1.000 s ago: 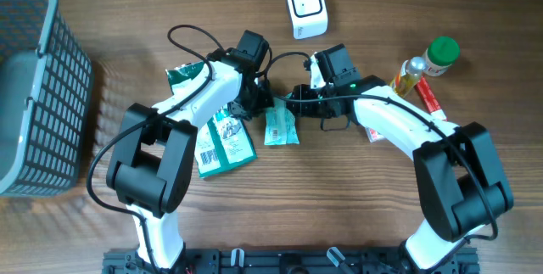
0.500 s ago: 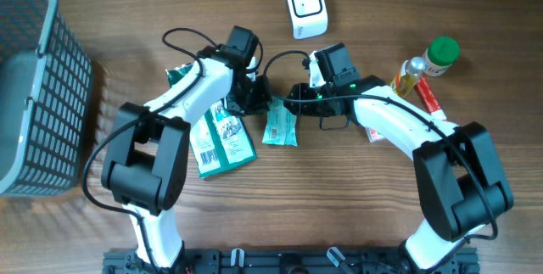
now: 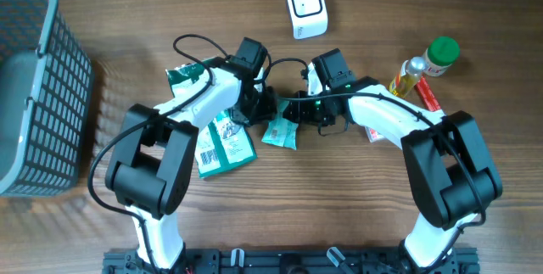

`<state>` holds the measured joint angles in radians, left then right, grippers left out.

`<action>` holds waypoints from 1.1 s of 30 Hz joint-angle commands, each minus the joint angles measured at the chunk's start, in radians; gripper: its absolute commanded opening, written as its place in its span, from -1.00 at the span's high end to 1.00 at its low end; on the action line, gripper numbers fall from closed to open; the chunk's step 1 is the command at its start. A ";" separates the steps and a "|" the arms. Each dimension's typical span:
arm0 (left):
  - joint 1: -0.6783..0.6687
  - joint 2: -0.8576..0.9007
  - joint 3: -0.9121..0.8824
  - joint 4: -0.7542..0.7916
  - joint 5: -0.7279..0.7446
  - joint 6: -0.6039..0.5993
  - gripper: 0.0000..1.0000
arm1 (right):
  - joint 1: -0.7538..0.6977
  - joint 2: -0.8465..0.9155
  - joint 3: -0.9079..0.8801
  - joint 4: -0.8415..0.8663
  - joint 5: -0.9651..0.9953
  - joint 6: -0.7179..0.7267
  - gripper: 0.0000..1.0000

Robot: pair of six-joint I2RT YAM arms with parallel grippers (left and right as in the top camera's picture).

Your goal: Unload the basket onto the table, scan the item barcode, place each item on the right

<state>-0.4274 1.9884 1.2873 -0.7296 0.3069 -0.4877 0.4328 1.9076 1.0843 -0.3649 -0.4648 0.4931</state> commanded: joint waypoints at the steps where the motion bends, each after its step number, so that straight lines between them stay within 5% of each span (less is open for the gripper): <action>1: -0.002 -0.017 -0.029 0.009 -0.077 0.009 0.92 | 0.000 0.020 0.002 0.002 -0.061 0.005 0.12; 10: 0.095 -0.117 0.028 -0.008 -0.075 0.022 0.92 | 0.000 0.020 0.002 0.001 -0.010 0.007 0.20; 15: 0.101 -0.120 0.022 -0.010 0.121 0.143 0.92 | 0.000 0.020 0.002 -0.008 0.000 0.026 0.18; 19: 0.037 -0.082 0.020 -0.009 0.120 0.143 0.92 | 0.000 0.020 0.002 -0.047 -0.004 0.084 0.01; 33: -0.008 0.027 0.019 0.020 0.011 0.140 0.92 | 0.000 0.020 0.002 -0.061 -0.003 0.084 0.00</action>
<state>-0.4355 1.9846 1.2991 -0.7097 0.3759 -0.3672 0.4328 1.9076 1.0843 -0.4294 -0.4782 0.5644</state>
